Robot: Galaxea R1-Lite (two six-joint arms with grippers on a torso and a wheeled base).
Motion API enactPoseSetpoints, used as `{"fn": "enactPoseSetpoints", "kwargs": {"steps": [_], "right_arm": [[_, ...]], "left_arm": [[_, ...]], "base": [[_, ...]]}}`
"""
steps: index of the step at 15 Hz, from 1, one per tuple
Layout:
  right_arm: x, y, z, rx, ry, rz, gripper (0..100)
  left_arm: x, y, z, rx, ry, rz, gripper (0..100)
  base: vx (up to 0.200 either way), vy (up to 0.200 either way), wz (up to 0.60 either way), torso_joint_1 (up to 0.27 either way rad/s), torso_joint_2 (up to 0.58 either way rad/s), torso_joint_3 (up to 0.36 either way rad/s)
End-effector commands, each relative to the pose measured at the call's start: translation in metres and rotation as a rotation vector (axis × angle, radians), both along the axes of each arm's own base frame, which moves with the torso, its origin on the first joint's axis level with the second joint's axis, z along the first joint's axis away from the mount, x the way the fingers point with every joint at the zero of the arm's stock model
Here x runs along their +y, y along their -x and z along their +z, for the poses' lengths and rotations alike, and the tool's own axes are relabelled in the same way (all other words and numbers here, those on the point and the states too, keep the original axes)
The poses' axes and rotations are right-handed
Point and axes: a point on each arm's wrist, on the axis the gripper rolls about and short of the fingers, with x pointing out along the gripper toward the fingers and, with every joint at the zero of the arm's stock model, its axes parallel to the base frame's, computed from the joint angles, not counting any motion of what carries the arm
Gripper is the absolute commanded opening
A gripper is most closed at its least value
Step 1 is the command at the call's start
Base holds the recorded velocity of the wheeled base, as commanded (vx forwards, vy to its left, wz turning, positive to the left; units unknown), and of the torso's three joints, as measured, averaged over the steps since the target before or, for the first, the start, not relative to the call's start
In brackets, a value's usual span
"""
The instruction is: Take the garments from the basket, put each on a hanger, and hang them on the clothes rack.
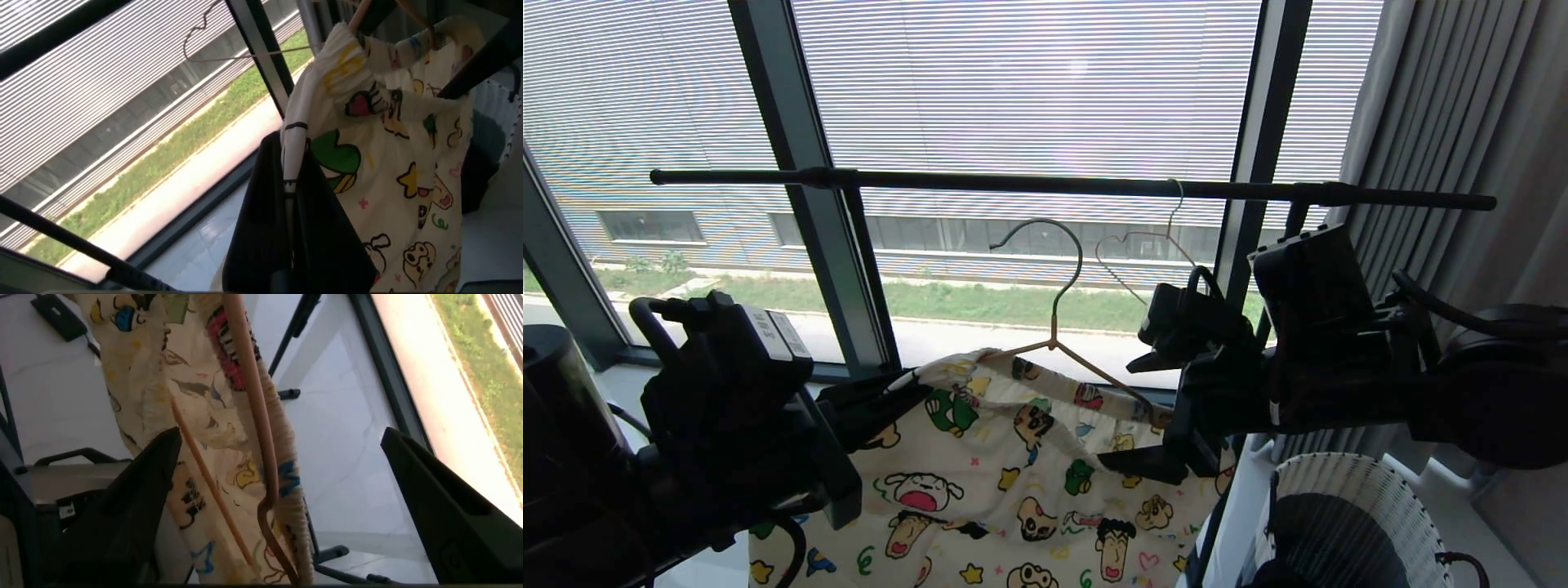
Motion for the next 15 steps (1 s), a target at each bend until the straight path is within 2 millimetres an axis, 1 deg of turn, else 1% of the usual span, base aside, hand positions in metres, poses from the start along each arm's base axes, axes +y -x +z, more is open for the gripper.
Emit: {"fn": "enactPoseSetpoints", "kwargs": {"steps": [1,5,8,11,12,15], "right_arm": [[0.0061,-0.0067,-0.0110,0.020,0.021,-0.002,100],[0.0075,-0.0103,-0.0067,0.010,0.010,-0.007,100],[0.0130,-0.0041,-0.0084,0.014,0.017,0.019,100],[0.0134,-0.0037,-0.0097,-0.013,0.033,0.040,100],[0.0137,-0.0040,-0.0098,-0.015,0.033,0.043,0],[0.0140,-0.0043,-0.0089,-0.021,0.031,0.043,0]], "left_arm": [[0.0001,0.0006,0.0006,-0.003,0.002,-0.002,0],[-0.0035,0.0036,-0.0007,-0.020,-0.022,-0.032,0],[-0.0064,0.0047,-0.0002,-0.023,-0.023,-0.049,0],[-0.0063,0.0049,0.0001,-0.027,-0.025,-0.049,0],[-0.0062,0.0051,-0.0003,-0.030,-0.030,-0.050,0],[-0.0062,0.0052,-0.0007,-0.032,-0.034,-0.051,0]], "base": [[0.000,0.000,0.00,0.000,0.00,0.000],[0.000,0.000,0.00,0.000,0.00,0.000],[0.000,0.000,0.00,0.000,0.00,0.000],[0.000,0.000,0.00,0.000,0.00,0.000],[0.000,0.000,0.00,0.000,0.00,0.000],[0.000,0.000,0.00,0.000,0.00,0.000]]}}
